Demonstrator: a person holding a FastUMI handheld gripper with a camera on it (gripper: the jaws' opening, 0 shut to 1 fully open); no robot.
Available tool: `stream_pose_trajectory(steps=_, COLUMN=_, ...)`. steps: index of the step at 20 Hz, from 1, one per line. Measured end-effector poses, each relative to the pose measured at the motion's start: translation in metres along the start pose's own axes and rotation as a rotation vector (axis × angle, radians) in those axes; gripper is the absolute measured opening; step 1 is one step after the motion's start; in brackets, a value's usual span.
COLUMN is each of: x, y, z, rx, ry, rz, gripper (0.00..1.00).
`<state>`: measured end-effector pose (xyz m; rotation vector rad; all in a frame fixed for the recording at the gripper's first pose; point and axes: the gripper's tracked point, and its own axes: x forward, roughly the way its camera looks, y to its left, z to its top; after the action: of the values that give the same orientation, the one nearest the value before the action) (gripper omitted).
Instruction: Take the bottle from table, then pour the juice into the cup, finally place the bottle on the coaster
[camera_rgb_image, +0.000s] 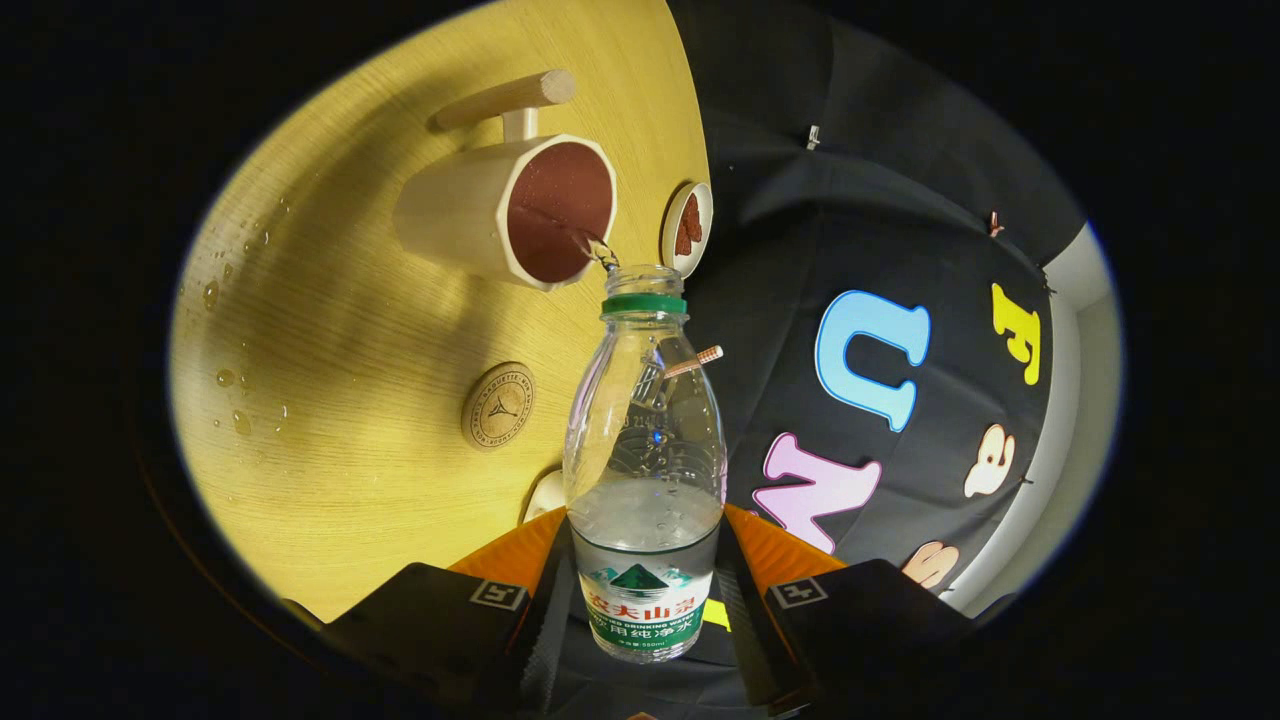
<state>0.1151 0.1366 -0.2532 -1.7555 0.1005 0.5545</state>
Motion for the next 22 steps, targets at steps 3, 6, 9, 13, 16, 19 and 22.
stream_pose_trajectory(steps=3, x=-0.001, y=-0.004, z=0.001, rx=-0.029, ry=-0.005, rz=-0.005, gripper=0.73)
stream_pose_trajectory(steps=6, x=-0.002, y=-0.01, z=0.003, rx=-0.075, ry=-0.011, rz=-0.02, gripper=0.73)
stream_pose_trajectory(steps=9, x=-0.003, y=-0.016, z=0.005, rx=-0.115, ry=-0.017, rz=-0.033, gripper=0.73)
stream_pose_trajectory(steps=13, x=-0.003, y=-0.023, z=0.006, rx=-0.169, ry=-0.021, rz=-0.037, gripper=0.73)
stream_pose_trajectory(steps=16, x=-0.003, y=-0.024, z=0.005, rx=-0.205, ry=-0.026, rz=-0.045, gripper=0.73)
stream_pose_trajectory(steps=19, x=-0.003, y=-0.029, z=0.006, rx=-0.243, ry=-0.026, rz=-0.052, gripper=0.73)
stream_pose_trajectory(steps=22, x=-0.004, y=-0.036, z=0.012, rx=-0.291, ry=-0.044, rz=-0.066, gripper=0.73)
